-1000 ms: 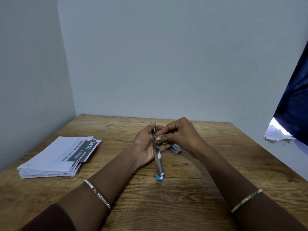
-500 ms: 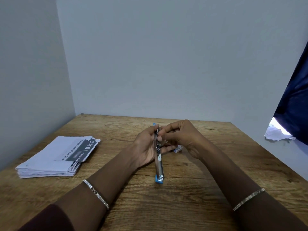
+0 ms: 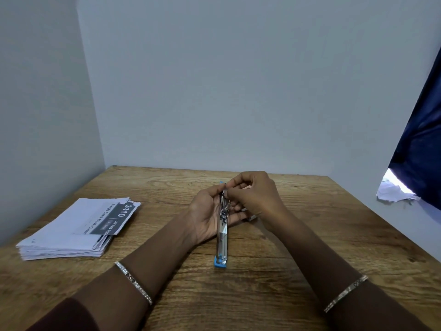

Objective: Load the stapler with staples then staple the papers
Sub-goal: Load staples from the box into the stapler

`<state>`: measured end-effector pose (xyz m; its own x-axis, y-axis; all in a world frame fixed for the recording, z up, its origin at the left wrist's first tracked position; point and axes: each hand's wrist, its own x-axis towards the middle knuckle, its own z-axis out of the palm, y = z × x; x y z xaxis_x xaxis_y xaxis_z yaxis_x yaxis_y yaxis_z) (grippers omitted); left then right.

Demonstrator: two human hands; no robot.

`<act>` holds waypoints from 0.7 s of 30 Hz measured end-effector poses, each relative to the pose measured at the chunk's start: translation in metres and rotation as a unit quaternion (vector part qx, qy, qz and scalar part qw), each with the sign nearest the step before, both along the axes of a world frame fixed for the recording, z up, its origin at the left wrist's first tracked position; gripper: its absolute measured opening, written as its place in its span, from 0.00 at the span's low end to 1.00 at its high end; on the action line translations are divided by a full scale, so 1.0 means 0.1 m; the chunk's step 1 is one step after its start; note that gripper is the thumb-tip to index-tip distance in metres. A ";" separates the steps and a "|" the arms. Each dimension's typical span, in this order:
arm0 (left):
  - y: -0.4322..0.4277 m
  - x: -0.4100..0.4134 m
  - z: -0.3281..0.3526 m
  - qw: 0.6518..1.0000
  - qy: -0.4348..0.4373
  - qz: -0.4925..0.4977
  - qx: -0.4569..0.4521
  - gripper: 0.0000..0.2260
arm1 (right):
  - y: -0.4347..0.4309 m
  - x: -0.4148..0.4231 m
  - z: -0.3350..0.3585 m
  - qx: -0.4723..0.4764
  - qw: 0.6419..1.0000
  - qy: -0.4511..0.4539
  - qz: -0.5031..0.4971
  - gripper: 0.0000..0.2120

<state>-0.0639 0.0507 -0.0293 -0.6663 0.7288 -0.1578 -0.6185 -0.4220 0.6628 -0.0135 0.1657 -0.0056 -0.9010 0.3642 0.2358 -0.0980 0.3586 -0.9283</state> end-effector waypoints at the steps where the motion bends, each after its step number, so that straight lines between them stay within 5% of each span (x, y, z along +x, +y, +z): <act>1: 0.00 0.00 -0.01 1.000 -0.004 0.002 0.002 0.22 | 0.00 0.00 0.00 0.015 1.000 0.004 -0.003 0.03; 9: 0.02 0.03 -0.01 1.000 -0.008 -0.015 -0.010 0.22 | 0.00 -0.08 -0.05 0.109 0.990 0.038 -0.077 0.03; 15: 0.04 0.04 0.01 0.998 -0.050 -0.017 0.018 0.20 | 0.08 -0.08 -0.09 -0.021 0.998 0.015 -0.065 0.02; 21: -0.01 -0.02 0.02 0.999 -0.039 0.007 0.001 0.21 | 0.15 -0.04 0.02 -0.012 0.999 0.038 0.010 0.07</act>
<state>-0.0655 0.0499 -0.0273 -0.6627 0.7195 -0.2078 -0.6619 -0.4329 0.6119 -0.0171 0.1805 -0.0039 -0.8876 0.3534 0.2954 -0.1752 0.3340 -0.9262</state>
